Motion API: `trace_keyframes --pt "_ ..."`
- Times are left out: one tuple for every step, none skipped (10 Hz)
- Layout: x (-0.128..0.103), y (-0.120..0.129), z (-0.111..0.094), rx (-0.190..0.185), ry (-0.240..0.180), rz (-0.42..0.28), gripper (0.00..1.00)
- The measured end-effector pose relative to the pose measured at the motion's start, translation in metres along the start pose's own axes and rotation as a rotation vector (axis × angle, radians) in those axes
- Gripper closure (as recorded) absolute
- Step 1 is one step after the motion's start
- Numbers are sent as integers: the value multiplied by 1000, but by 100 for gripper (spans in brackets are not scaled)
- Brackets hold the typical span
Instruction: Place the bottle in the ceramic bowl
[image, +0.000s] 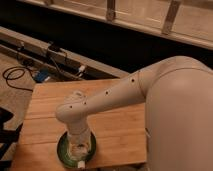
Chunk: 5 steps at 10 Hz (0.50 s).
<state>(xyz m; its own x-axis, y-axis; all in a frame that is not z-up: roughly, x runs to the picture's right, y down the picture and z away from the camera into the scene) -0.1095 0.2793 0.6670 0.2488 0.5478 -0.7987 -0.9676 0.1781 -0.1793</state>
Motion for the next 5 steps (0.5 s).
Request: trace_keyframes --pt "0 0 0 0 0 -1 96" --pt "0 0 0 0 0 0 96" --pt "0 0 0 0 0 0 99" --pt "0 0 0 0 0 0 100" --pt "0 0 0 0 0 0 98"
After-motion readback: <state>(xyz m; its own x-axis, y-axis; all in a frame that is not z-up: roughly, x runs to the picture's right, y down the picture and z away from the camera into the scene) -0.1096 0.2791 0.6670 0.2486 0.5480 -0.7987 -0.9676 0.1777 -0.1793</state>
